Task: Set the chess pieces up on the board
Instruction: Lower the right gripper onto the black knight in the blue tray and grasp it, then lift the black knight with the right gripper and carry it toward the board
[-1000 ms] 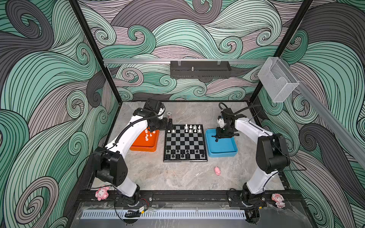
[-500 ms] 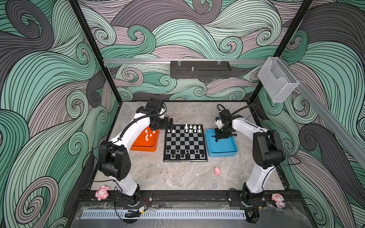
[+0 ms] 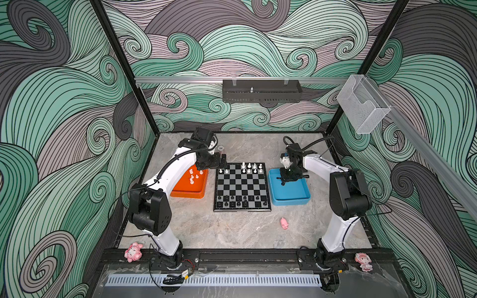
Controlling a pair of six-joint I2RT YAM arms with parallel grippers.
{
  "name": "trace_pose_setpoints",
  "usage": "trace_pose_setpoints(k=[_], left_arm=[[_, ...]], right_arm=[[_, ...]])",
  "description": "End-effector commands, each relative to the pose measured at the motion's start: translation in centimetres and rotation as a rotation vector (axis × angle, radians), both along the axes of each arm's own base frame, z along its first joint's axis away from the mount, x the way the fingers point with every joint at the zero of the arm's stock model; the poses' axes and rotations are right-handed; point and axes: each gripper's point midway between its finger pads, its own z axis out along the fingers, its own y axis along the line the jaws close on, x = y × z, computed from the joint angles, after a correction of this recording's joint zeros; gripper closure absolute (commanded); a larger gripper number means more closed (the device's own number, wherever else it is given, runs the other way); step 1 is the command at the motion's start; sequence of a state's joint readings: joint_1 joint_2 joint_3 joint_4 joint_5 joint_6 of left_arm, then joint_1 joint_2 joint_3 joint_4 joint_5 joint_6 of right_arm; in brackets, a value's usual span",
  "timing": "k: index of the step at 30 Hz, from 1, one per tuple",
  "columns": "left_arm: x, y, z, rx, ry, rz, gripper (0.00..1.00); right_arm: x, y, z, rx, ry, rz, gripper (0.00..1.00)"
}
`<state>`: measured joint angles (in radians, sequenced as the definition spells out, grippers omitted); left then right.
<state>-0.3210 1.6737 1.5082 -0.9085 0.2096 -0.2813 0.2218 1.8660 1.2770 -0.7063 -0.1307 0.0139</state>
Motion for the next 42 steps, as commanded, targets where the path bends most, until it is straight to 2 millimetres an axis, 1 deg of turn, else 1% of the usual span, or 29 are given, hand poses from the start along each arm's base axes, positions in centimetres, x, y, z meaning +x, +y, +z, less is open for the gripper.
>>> trace_pose_setpoints(k=[1, 12, 18, 28, 36, 42], left_arm=[[-0.3, 0.2, 0.2, 0.013, 0.017, 0.007, 0.01], [-0.5, 0.2, 0.1, 0.015, 0.019, 0.003, 0.01], [-0.5, 0.2, 0.0, 0.015, 0.020, 0.003, 0.01], [-0.6, 0.2, 0.0, 0.016, 0.022, 0.002, 0.01], [-0.7, 0.2, 0.1, 0.013, 0.021, 0.004, 0.02], [-0.7, 0.2, 0.3, 0.008, 0.017, 0.004, 0.01]], right_arm=[[-0.6, 0.0, -0.9, -0.015, 0.031, 0.016, 0.77], [-1.1, -0.1, -1.7, -0.037, 0.061, 0.023, 0.78], [-1.1, -0.1, -1.8, -0.046, 0.061, 0.025, 0.79], [-0.9, 0.0, -0.9, -0.049, 0.037, 0.032, 0.85], [-0.9, 0.1, 0.3, -0.049, 0.014, 0.038, 0.89], [-0.9, 0.0, 1.7, -0.053, -0.011, 0.034, 0.90]])
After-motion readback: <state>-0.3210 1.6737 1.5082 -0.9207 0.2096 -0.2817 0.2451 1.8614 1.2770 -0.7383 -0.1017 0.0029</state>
